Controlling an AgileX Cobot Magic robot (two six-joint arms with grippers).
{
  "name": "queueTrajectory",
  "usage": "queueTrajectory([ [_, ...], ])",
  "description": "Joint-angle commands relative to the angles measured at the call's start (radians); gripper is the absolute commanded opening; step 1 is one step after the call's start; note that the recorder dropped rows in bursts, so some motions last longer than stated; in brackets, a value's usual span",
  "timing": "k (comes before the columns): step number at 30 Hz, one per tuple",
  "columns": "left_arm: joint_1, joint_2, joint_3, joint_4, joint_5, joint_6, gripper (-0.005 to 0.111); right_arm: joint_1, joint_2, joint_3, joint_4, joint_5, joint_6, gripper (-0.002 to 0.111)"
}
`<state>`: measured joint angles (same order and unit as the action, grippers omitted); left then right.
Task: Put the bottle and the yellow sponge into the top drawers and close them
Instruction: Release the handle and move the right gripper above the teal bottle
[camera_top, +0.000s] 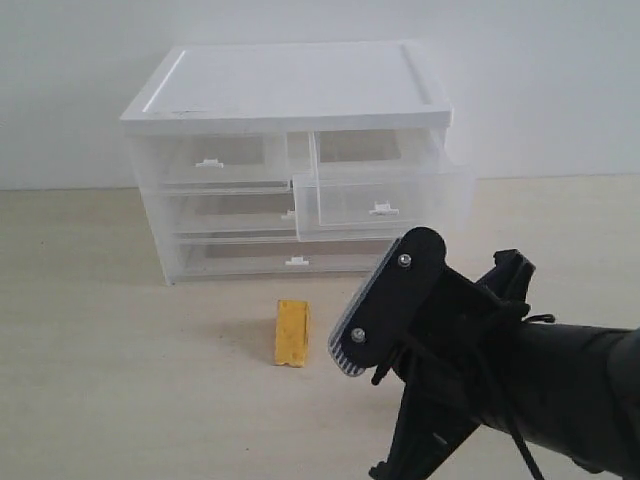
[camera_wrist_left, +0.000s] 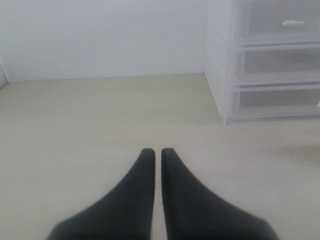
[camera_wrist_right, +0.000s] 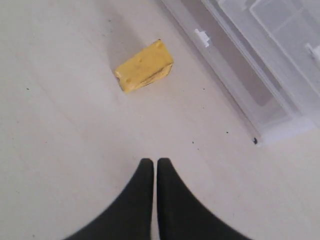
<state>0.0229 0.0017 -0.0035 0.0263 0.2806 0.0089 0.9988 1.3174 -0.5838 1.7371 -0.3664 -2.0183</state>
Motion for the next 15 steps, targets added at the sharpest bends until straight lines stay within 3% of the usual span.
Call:
queueTrajectory([
  [1, 0.002, -0.002, 0.004, -0.007, 0.0, -0.009, 0.004, -0.069, -0.009, 0.005, 0.007, 0.149, -0.108, 0.0],
  [8, 0.002, -0.002, 0.004, -0.007, -0.002, -0.009, 0.004, -0.195, -0.009, 0.009, -0.351, 0.692, -0.065, 0.0],
  [11, 0.002, -0.002, 0.004, -0.007, -0.002, -0.009, 0.004, -0.277, -0.009, 0.004, -0.594, 0.902, 0.125, 0.0],
  [15, 0.002, -0.002, 0.004, -0.007, -0.002, -0.009, 0.004, -0.408, -0.009, -0.063, -1.017, 1.173, 0.614, 0.0],
])
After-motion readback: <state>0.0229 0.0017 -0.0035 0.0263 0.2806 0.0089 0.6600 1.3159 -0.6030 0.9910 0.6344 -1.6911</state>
